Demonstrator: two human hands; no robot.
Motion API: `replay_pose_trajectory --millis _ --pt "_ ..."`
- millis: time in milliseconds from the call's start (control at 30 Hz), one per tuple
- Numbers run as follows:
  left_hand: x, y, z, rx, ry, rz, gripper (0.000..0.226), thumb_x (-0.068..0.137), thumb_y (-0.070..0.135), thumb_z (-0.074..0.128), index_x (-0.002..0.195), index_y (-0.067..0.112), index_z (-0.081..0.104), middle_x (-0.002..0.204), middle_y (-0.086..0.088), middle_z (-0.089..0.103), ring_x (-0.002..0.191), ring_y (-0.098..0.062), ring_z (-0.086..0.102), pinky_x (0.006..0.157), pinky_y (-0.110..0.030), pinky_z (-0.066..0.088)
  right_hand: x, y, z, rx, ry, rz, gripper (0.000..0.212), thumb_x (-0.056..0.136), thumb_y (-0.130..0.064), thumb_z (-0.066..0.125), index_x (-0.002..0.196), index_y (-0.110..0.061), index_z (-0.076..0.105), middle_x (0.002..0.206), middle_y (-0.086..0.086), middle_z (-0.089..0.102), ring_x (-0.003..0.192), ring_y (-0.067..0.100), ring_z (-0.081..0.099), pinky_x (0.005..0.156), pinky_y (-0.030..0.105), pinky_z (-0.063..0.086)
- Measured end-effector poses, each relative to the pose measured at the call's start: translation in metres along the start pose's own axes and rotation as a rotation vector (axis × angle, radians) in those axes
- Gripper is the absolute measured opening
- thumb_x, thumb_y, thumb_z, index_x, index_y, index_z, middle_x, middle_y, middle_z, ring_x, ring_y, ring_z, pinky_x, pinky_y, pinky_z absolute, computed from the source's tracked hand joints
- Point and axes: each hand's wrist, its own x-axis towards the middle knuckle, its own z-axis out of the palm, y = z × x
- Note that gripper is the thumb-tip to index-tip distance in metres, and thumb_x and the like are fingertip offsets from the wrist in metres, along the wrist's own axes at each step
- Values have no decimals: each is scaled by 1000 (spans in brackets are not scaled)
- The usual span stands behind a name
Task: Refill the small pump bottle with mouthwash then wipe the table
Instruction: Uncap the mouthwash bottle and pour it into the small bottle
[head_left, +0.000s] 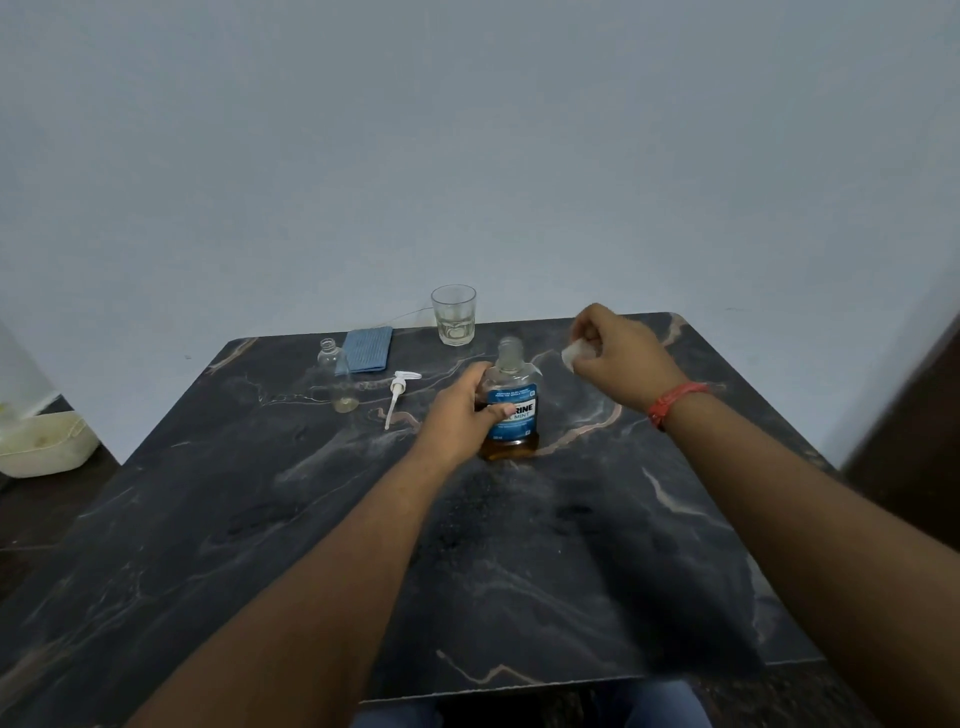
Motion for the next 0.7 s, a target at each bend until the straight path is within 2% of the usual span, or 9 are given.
replay_pose_trajectory --millis 67,167,333,433,500,600,700 --pt "2 1 3 -8 -3 -2 52 91 22 70 137 31 46 137 4 60 121 -11 57 80 -17 46 -7 16 7 -122 -82 36 12 86 -15 57 98 -16 61 92 0 64 83 16 59 70 26 46" --pt "7 5 10 -14 -7 -9 55 91 21 70 140 28 45 140 2 58 126 -15 56 84 -20 47 -15 34 15 -253 -186 76 19 88 -12 52 99 -13 67 98 6 66 90 21 60 76 28 47" --pt "16 11 22 -23 -15 -13 54 91 21 70 138 30 45 141 3 57 127 -16 55 79 -17 47 -23 58 23 -410 -283 65 28 91 -15 54 114 -18 69 114 8 58 111 25 52 98 36 45" --pt "19 12 27 -28 -15 -16 53 91 21 70 137 31 46 140 4 58 126 -15 56 87 -27 51 -23 68 26 -429 -295 94 33 91 -13 58 122 -22 67 124 7 57 119 25 50 106 38 41" --pt "20 13 29 -42 -21 -12 52 92 20 70 136 31 47 140 4 58 126 -15 56 86 -26 51 -23 72 27 -402 -297 130 41 89 -10 58 128 -24 62 125 10 59 118 27 52 105 39 44" --pt "21 14 32 -54 -21 2 50 92 19 69 135 31 47 139 4 59 124 -15 57 82 -20 50 -25 77 32 -357 -285 167 43 89 -11 57 129 -25 53 117 14 60 102 28 59 95 38 51" --pt "20 13 33 -71 -22 -2 49 93 18 68 136 28 48 138 4 59 124 -15 58 89 -28 54 -31 82 38 -333 -275 182 39 91 -17 53 129 -25 48 113 15 57 91 28 60 88 39 54"
